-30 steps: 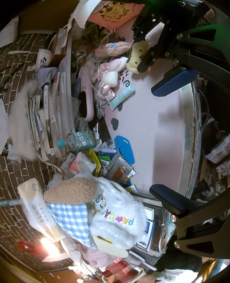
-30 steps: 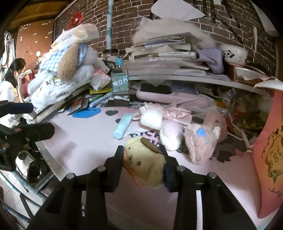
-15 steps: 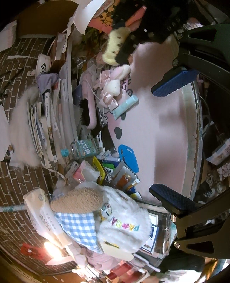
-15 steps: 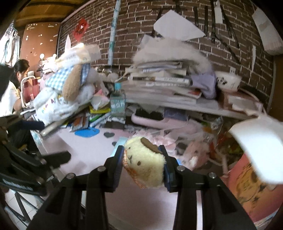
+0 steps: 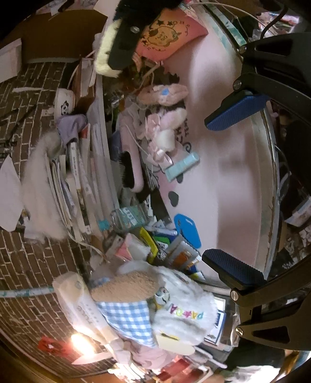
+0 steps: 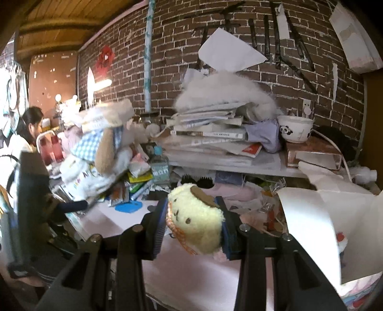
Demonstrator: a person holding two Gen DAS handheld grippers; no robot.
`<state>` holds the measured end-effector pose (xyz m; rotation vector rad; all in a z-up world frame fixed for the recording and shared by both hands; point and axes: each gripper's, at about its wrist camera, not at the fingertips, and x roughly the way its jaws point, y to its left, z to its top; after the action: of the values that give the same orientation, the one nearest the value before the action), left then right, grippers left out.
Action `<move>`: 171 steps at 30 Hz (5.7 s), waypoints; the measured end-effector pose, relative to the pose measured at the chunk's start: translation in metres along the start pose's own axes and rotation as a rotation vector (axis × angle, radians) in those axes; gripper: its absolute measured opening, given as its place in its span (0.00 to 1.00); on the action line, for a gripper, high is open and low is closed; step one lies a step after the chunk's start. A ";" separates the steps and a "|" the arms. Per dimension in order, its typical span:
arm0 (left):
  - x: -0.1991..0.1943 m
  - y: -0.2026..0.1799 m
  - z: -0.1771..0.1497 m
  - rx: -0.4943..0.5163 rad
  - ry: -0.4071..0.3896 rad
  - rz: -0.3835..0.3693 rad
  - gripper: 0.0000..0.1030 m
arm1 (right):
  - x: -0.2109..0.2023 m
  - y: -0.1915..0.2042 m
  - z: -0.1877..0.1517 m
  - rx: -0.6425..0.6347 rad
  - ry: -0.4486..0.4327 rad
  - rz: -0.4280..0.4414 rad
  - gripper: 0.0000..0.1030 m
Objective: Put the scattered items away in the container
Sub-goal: 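Lift the yellow plush with the right gripper and carry it over the box, then open the right gripper to drop the yellow plush into the box, then withdraw the open right gripper from the box back over the desk, then reach the left gripper to the light-blue tube and close on it, then lift the light-blue tube off the desk with the left gripper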
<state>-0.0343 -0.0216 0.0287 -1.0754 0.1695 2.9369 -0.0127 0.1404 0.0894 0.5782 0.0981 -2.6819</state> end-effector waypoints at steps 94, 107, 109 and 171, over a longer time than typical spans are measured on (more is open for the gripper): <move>0.014 -0.055 0.027 0.051 -0.028 -0.084 0.96 | -0.080 -0.140 0.002 0.066 0.013 -0.156 0.88; 0.050 -0.029 0.015 -0.009 -0.036 -0.109 0.96 | -0.104 -0.075 -0.058 0.091 -0.247 -0.004 1.00; 0.058 -0.026 0.016 -0.017 -0.029 -0.095 0.96 | -0.101 -0.069 -0.063 0.089 -0.246 -0.012 1.00; 0.093 0.006 0.009 -0.089 0.015 -0.110 0.11 | -0.060 -0.029 -0.078 0.055 -0.140 0.162 1.00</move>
<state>-0.1113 -0.0296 -0.0235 -1.0797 -0.0207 2.8632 0.0554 0.2006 0.0426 0.3947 -0.0597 -2.5645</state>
